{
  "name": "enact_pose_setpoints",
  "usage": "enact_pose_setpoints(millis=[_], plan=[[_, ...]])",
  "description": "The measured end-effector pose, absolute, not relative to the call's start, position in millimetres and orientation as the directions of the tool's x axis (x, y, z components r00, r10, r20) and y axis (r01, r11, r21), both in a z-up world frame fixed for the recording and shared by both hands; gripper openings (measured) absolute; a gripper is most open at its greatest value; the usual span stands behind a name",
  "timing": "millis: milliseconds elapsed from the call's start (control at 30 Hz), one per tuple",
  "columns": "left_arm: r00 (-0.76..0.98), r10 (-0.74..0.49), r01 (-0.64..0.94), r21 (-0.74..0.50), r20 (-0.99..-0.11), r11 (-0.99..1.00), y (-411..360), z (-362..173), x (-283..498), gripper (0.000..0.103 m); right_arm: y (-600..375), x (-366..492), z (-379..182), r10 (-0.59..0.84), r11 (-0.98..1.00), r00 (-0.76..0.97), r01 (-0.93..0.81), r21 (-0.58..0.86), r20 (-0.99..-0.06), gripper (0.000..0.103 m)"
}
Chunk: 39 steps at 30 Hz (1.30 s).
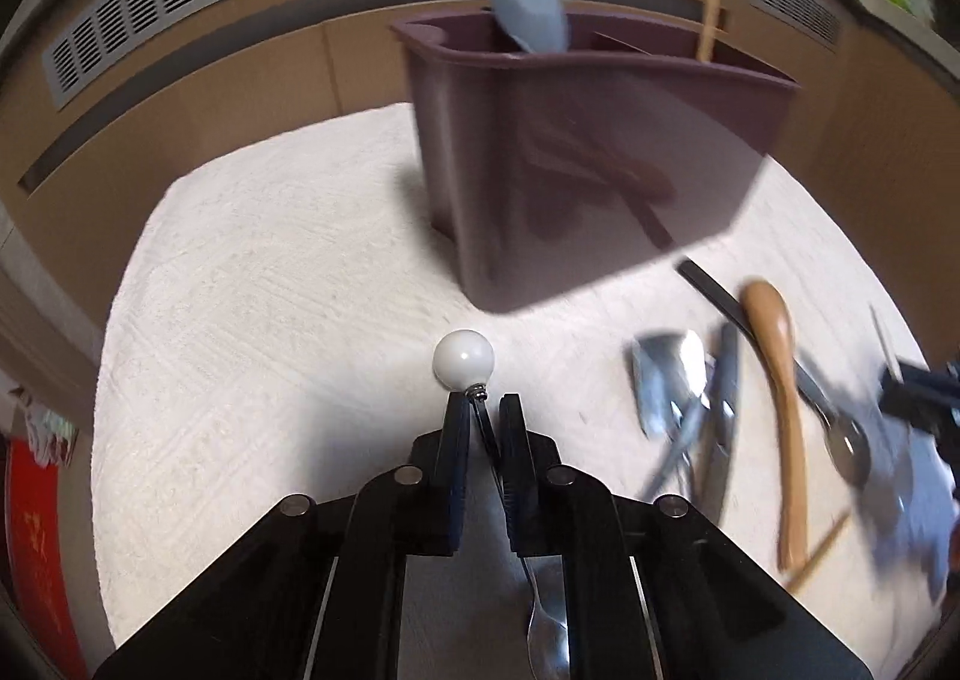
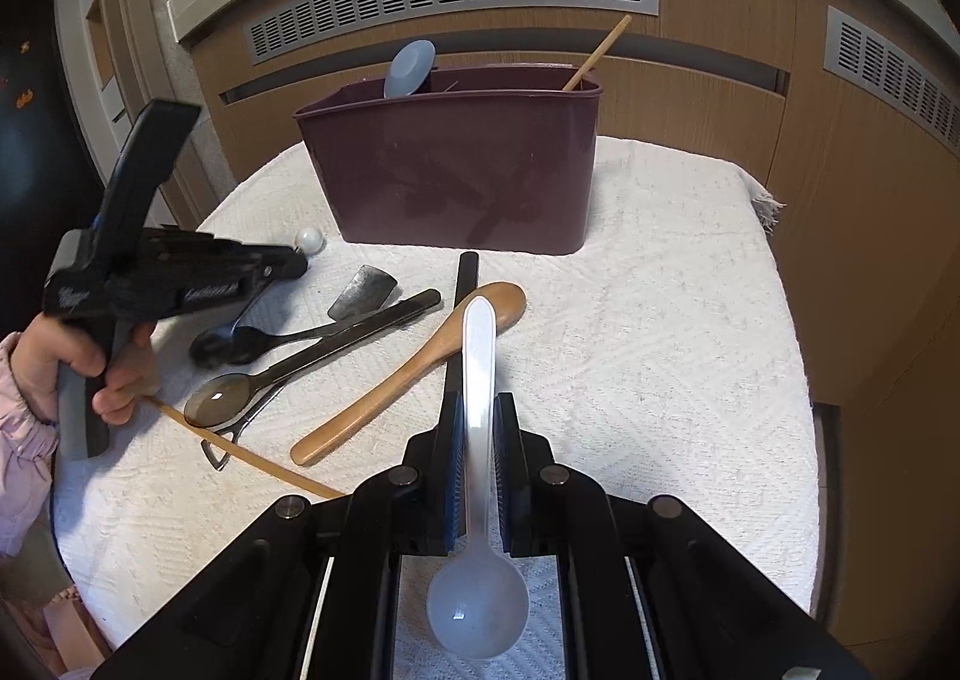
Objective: Organize utensils
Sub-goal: 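Lift both held spoons and carry them toward the maroon caddy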
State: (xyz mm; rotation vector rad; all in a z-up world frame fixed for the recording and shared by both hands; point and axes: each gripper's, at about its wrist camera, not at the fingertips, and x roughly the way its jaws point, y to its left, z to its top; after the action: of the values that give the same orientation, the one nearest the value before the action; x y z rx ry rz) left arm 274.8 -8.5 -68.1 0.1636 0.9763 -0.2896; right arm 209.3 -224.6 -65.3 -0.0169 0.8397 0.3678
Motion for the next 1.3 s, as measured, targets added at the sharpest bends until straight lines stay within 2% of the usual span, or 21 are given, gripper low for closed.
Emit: enact_pose_setpoints(millis=[200, 267, 333, 433, 500, 600, 733, 967, 1100, 1300], plan=[[0.505, -0.140, 0.294, 0.017, -0.852, 0.956, -12, -64, 266, 0.016, -222, 209, -64, 0.318, 0.933, 0.604, -0.334, 0.130, -0.731, 0.008], [0.500, -0.123, 0.258, 0.012, -0.857, 0.966, -10, -68, 282, 0.031, -220, 208, -64, 0.318, 0.933, 0.605, -0.335, 0.129, -0.730, 0.008], [0.492, -0.125, 0.228, -0.011, -0.861, 0.974, -2, -68, 294, 0.036, -219, 206, -64, 0.320, 0.932, 0.605, -0.338, 0.128, -0.729, 0.008], [0.493, -0.140, 0.193, -0.049, -0.859, 0.980, 0, -68, 300, 0.035, -220, 205, -63, 0.318, 0.932, 0.607, -0.340, 0.124, -0.728, 0.008], [0.509, -0.155, 0.196, -0.062, -0.847, 0.979, -2, -67, 298, 0.023, -221, 207, -64, 0.317, 0.933, 0.610, -0.337, 0.124, -0.727, 0.008], [0.568, -0.192, 0.208, -0.086, -0.800, 0.974, -1, -56, 281, 0.023, -222, 207, -62, 0.308, 0.937, 0.625, -0.330, 0.115, -0.718, 0.008], [0.684, -0.236, 0.226, -0.107, -0.691, 0.968, 6, -21, 236, 0.023, -225, 203, -55, 0.315, 0.936, 0.648, -0.331, 0.116, -0.694, 0.008], [0.793, -0.286, 0.270, -0.112, -0.538, 0.957, 10, 40, 200, 0.023, -232, 200, -29, 0.372, 0.924, 0.685, -0.341, 0.176, -0.626, 0.008], [0.808, -0.294, 0.278, -0.110, -0.511, 0.954, 6, 52, 197, 0.023, -232, 199, -19, 0.376, 0.923, 0.696, -0.340, 0.181, -0.612, 0.008], [0.803, -0.298, 0.280, -0.116, -0.515, 0.953, 4, 52, 199, 0.023, -231, 199, -17, 0.365, 0.926, 0.699, -0.337, 0.168, -0.614, 0.008]])
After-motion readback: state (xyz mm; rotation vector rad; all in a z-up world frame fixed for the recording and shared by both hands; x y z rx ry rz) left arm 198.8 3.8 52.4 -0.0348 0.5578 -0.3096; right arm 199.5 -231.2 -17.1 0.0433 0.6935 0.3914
